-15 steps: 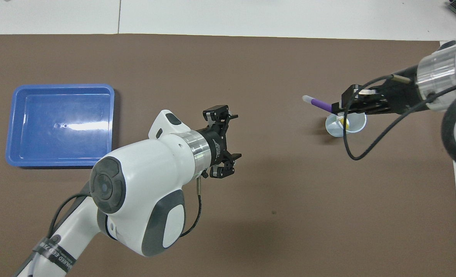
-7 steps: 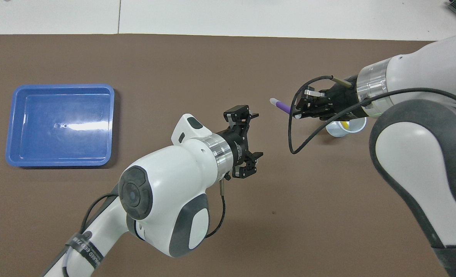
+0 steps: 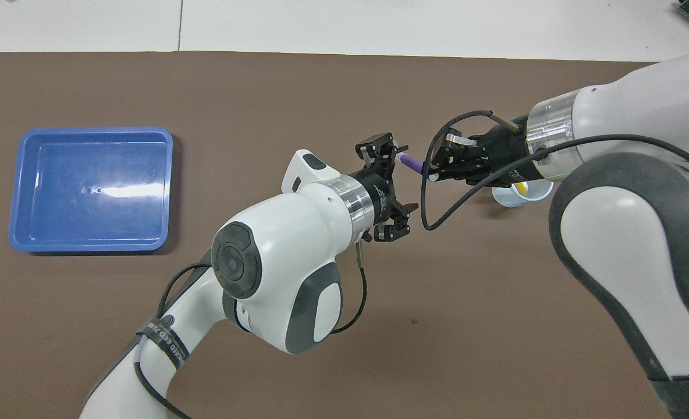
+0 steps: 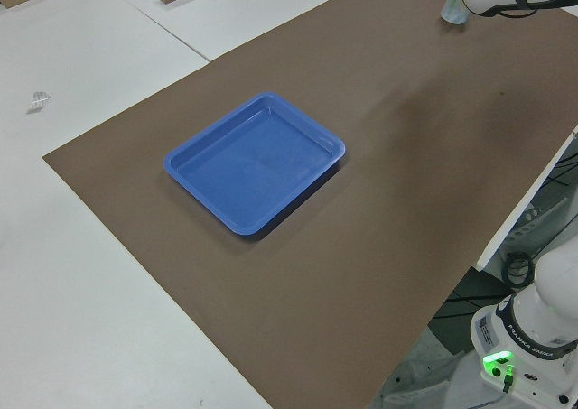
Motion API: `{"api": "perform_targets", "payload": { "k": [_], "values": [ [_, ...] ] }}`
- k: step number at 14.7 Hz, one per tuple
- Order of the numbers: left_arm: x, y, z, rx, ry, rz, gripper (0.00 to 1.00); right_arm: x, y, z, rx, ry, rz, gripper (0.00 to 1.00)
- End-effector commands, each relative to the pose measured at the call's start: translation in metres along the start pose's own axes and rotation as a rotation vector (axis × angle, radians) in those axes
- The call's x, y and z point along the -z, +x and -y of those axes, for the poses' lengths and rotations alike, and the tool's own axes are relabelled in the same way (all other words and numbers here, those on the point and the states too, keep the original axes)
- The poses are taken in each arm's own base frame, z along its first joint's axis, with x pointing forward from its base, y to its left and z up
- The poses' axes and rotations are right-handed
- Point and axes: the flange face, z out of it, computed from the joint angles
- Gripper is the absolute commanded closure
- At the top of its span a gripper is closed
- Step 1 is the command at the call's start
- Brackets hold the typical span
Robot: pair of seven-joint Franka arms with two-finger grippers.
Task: Right arm passes pens to left for tray arrangement
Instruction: 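Carry the purple pen toward the left gripper while the left gripper approaches, then close the left gripper on the purple pen and open the right gripper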
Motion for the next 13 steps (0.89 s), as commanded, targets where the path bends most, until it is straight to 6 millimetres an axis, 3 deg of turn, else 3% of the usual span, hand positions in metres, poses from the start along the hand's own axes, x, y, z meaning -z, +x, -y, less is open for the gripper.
{"api": "perform_targets", "payload": {
  "k": [1, 2, 6, 7, 11, 13],
  "values": [
    [-0.015, -0.005, -0.011, 0.022, -0.028, 0.02, 0.0, -0.001, -0.002, 0.001, -0.024, 0.026, -0.002, 0.94],
    [-0.014, -0.003, -0.013, 0.026, -0.03, 0.018, 0.06, -0.004, -0.005, 0.006, -0.016, 0.027, -0.001, 0.94],
    [-0.014, 0.0, -0.015, 0.037, -0.029, 0.014, 0.48, -0.007, -0.009, 0.012, -0.013, 0.027, -0.001, 0.94],
    [-0.014, 0.001, -0.016, 0.038, -0.028, 0.012, 0.54, -0.008, -0.01, 0.012, -0.012, 0.026, 0.001, 0.94],
    [-0.014, 0.006, -0.017, 0.024, 0.038, -0.016, 0.56, -0.008, -0.01, 0.012, -0.004, 0.022, 0.0, 0.94],
    [0.0, 0.012, -0.028, 0.032, 0.064, -0.028, 0.56, -0.007, -0.009, 0.011, 0.003, 0.015, -0.003, 0.94]
  ]
}}
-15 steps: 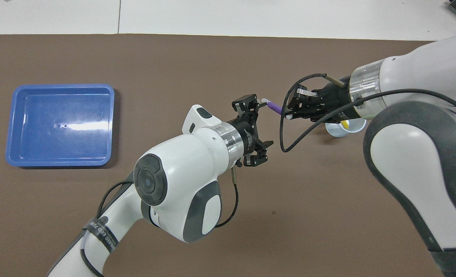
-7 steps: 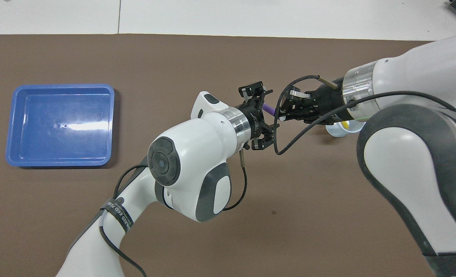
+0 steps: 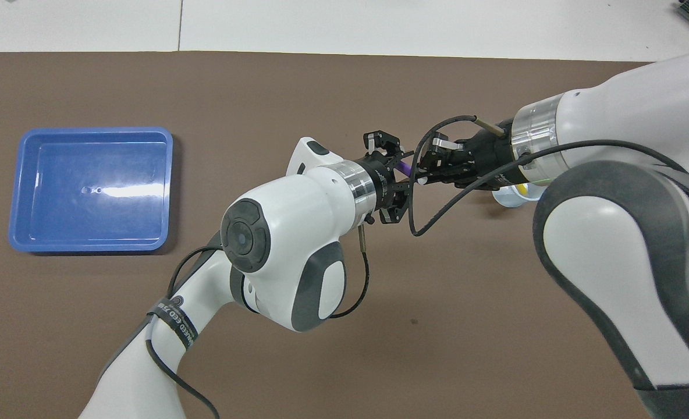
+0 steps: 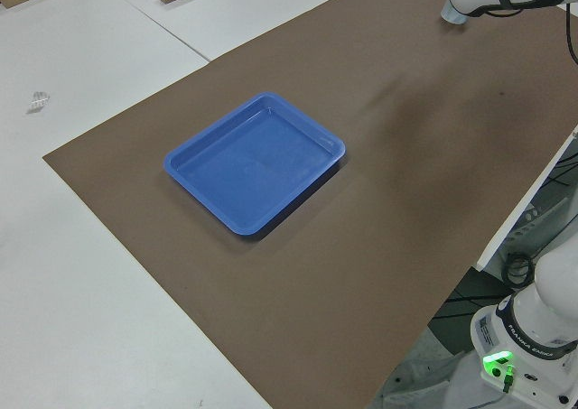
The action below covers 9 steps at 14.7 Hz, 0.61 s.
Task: Right arm passes pens to left for tray arrangement
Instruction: 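Close the left gripper on the purple pen and open the right gripper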
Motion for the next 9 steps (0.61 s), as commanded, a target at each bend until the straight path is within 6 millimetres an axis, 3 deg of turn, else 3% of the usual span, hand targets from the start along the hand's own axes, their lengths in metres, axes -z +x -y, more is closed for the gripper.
{"api": "perform_targets", "payload": {
  "k": [1, 5, 6, 9],
  "values": [
    [0.0185, 0.0039, -0.0162, 0.007, 0.039, -0.012, 0.56, 0.0002, -0.0006, -0.0014, -0.009, 0.012, -0.008, 0.94],
    [0.0203, 0.0029, -0.0158, 0.008, 0.041, -0.011, 0.55, 0.0002, -0.0006, -0.0014, -0.005, 0.012, -0.008, 0.94],
    [0.0221, 0.0018, -0.0161, 0.007, 0.039, -0.009, 0.6, 0.0006, -0.0001, -0.002, -0.004, 0.012, -0.009, 0.94],
    [0.0232, 0.0019, -0.0169, 0.008, 0.039, -0.009, 0.87, 0.0007, -0.0001, -0.002, 0.001, 0.012, -0.009, 0.94]
  ]
}}
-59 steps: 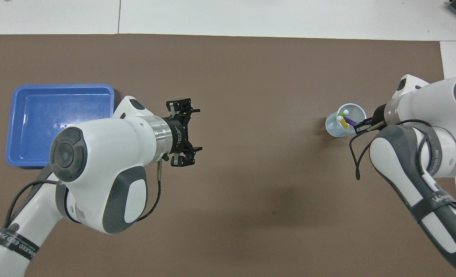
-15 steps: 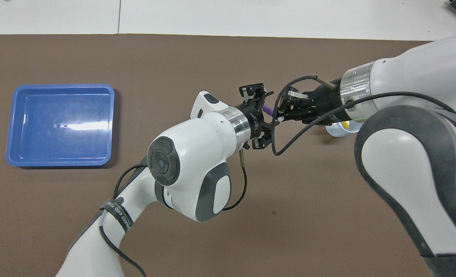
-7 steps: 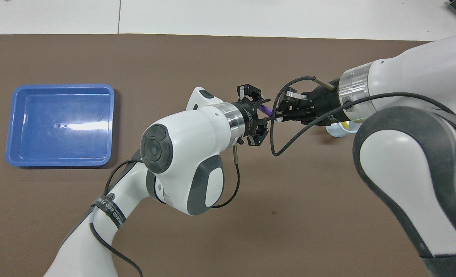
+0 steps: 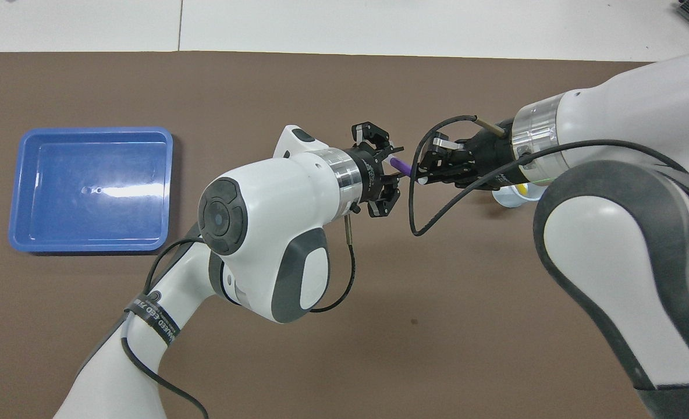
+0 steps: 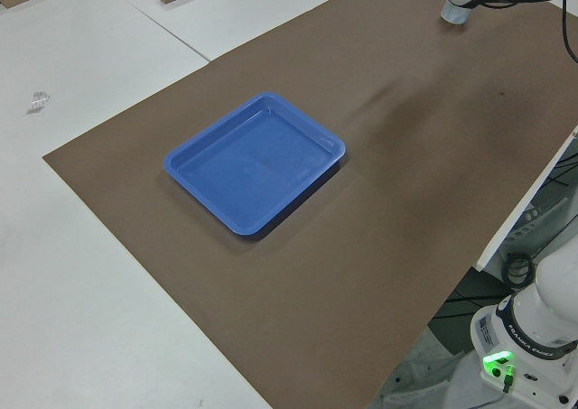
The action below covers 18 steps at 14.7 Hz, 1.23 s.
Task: Right arm passes pens to left for tray arrangement
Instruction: 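Close the left gripper on the purple pen and open the right gripper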
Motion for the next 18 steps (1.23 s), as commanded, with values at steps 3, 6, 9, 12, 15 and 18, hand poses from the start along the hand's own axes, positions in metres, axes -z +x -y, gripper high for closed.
{"api": "perform_targets", "payload": {
  "k": [3, 6, 9, 12, 15, 18],
  "values": [
    [0.007, 0.0, -0.001, -0.004, 0.025, -0.006, 1.0, 0.0, -0.001, -0.002, 0.002, 0.011, -0.006, 0.94],
    [0.007, 0.0, -0.001, -0.003, 0.027, -0.007, 1.0, 0.0, -0.001, -0.002, 0.003, 0.011, -0.006, 0.94],
    [0.008, -0.003, -0.001, -0.032, 0.031, -0.021, 1.0, 0.001, 0.0, -0.002, 0.011, 0.004, -0.012, 0.42],
    [0.009, -0.004, -0.002, -0.038, 0.04, -0.027, 1.0, 0.012, 0.007, -0.011, 0.053, -0.07, -0.055, 0.0],
    [0.014, -0.003, -0.005, -0.114, 0.042, -0.076, 1.0, 0.026, 0.018, -0.029, 0.102, -0.136, -0.068, 0.0],
    [0.024, 0.025, -0.023, -0.236, 0.101, -0.14, 1.0, 0.049, 0.036, -0.064, 0.223, -0.234, -0.089, 0.0]
  ]
}}
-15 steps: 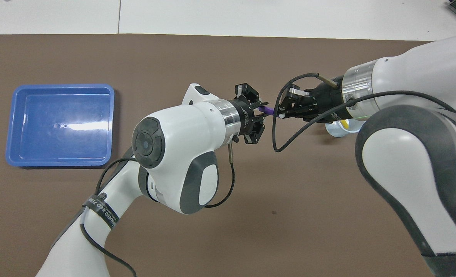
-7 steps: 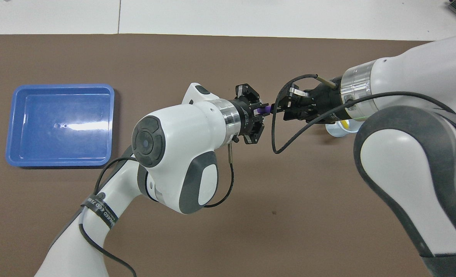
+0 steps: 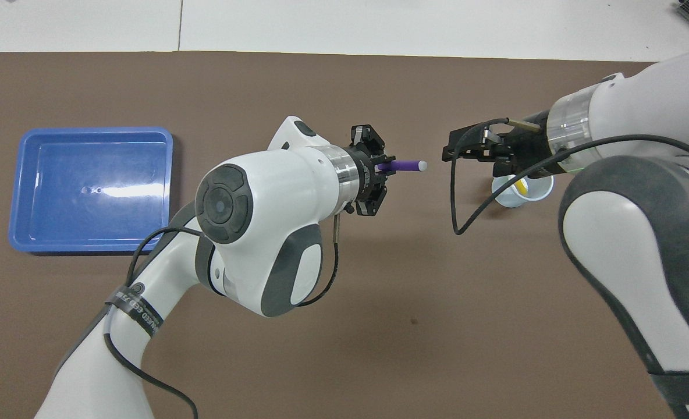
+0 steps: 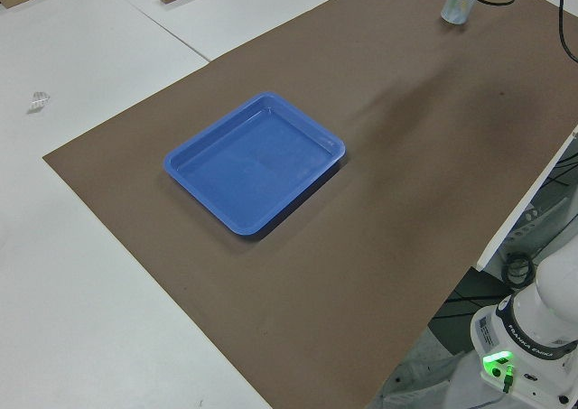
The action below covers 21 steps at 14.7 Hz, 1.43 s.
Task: Right arm passes pens to left for tray arrangement
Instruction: 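Carry the purple pen to the tray with the left gripper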
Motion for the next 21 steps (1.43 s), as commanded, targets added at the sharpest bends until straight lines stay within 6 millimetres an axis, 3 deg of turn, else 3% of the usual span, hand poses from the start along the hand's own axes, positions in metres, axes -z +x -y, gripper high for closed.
{"api": "perform_targets", "payload": {
  "k": [1, 5, 9, 14, 16, 19, 21],
  "values": [
    [0.019, 0.031, -0.015, -0.116, 0.066, -0.047, 1.0, 0.016, 0.011, -0.037, 0.126, -0.069, -0.011, 0.0],
    [0.039, 0.088, -0.031, -0.262, 0.17, -0.084, 1.0, 0.009, 0.02, -0.083, 0.315, -0.231, 0.002, 0.0],
    [0.067, 0.156, -0.047, -0.409, 0.259, -0.09, 1.0, -0.04, 0.029, -0.121, 0.397, -0.271, 0.04, 0.0],
    [0.106, 0.234, -0.059, -0.625, 0.337, -0.085, 1.0, -0.082, 0.043, -0.14, 0.409, -0.309, 0.049, 0.19],
    [0.123, 0.267, -0.062, -0.738, 0.372, -0.088, 1.0, -0.091, 0.047, -0.144, 0.397, -0.307, 0.04, 0.25],
    [0.147, 0.308, -0.062, -0.998, 0.498, -0.134, 1.0, -0.094, 0.043, -0.142, 0.401, -0.307, 0.057, 0.44],
    [0.16, 0.332, -0.064, -1.137, 0.574, -0.18, 1.0, -0.098, 0.043, -0.142, 0.401, -0.306, 0.057, 0.46]
  ]
}}
